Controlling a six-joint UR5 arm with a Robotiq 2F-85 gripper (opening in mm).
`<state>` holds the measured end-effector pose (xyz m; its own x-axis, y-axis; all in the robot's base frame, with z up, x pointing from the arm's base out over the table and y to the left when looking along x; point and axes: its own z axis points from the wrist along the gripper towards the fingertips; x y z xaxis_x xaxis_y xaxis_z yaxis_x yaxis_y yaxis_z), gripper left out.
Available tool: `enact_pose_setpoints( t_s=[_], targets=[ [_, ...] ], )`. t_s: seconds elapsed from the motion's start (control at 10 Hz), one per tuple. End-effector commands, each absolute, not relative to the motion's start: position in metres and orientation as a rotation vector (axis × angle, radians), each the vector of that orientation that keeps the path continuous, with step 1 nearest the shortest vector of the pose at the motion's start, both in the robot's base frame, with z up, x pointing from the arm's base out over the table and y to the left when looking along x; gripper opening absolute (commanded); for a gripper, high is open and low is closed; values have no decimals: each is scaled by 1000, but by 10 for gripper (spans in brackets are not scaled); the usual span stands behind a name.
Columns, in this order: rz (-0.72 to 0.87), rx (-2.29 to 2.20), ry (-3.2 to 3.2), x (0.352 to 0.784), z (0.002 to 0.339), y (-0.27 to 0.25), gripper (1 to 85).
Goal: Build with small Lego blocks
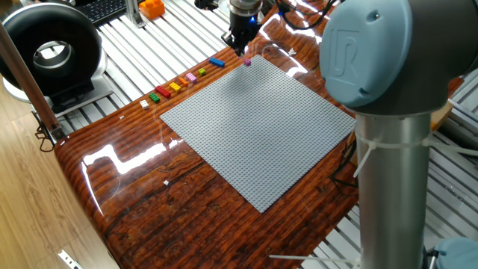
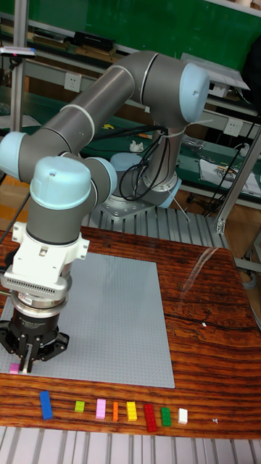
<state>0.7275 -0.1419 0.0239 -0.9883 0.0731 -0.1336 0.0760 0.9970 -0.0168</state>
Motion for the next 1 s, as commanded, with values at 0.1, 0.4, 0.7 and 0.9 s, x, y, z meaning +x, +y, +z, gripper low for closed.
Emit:
enact_pose_setpoints(
  t_s=[0.1, 0.4, 0.7, 0.9],
  targets=[
    [1, 111, 2987, 725, 16, -138, 10],
    [4, 91, 2985, 723, 13, -141, 10],
    [15, 89, 2985, 722, 12, -144, 10],
    [16, 101, 2987, 721, 11, -144, 10]
  ],
)
